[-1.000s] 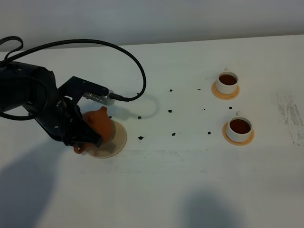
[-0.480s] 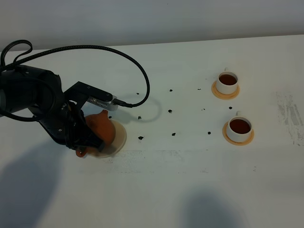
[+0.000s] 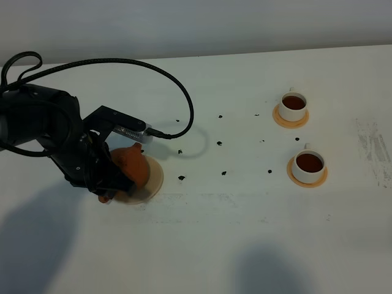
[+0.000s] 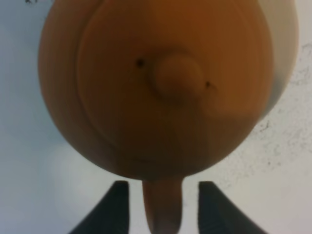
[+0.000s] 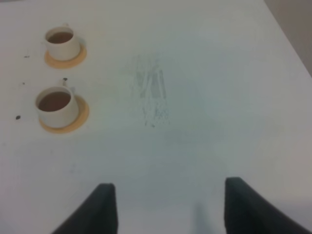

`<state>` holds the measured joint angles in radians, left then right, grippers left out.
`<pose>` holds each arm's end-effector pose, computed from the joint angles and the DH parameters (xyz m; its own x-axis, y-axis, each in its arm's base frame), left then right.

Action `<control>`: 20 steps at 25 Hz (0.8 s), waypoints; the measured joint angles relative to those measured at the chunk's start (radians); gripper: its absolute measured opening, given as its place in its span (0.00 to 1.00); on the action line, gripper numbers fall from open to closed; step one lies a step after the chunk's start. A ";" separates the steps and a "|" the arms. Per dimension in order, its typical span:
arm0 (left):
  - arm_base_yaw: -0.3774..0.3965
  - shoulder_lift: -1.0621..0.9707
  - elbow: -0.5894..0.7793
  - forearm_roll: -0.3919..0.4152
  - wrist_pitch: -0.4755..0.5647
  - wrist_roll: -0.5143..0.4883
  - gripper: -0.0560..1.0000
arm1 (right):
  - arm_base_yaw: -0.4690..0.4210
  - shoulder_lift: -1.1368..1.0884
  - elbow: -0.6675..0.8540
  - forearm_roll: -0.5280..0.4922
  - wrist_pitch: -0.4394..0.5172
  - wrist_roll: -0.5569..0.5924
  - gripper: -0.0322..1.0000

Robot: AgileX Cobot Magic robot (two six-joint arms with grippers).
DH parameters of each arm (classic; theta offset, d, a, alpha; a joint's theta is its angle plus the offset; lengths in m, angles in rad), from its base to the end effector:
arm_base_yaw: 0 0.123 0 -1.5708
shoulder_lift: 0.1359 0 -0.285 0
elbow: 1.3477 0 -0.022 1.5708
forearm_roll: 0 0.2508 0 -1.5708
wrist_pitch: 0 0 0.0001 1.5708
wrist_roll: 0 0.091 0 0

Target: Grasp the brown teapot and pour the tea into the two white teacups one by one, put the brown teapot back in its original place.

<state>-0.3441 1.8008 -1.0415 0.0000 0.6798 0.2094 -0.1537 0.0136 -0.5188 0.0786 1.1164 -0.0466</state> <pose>0.3121 -0.1119 0.1613 -0.8287 0.5178 -0.2124 0.5210 0.8524 0.0451 -0.0064 0.0075 0.2783 -0.4945 0.0644 -0.8668 0.0864 0.9960 0.0248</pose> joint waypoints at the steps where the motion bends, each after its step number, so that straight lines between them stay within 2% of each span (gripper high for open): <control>1: -0.001 0.000 0.000 0.000 0.002 0.000 0.40 | 0.000 0.000 0.000 0.000 0.000 0.000 0.49; 10: -0.002 -0.060 0.000 0.000 0.014 -0.003 0.44 | 0.000 0.000 0.000 0.000 0.000 0.000 0.49; 13: -0.001 -0.090 0.000 0.026 0.015 -0.045 0.44 | 0.000 0.000 0.000 0.000 0.000 0.000 0.49; 16: 0.021 -0.124 0.000 0.055 0.016 -0.099 0.44 | 0.000 0.000 0.000 0.000 0.000 0.000 0.49; 20: 0.076 -0.171 0.000 0.060 0.033 -0.118 0.44 | 0.000 0.000 0.000 0.000 0.000 0.000 0.49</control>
<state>-0.2678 1.6296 -1.0415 0.0598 0.7131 0.0911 -0.1537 0.0136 -0.5188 0.0786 1.1164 -0.0466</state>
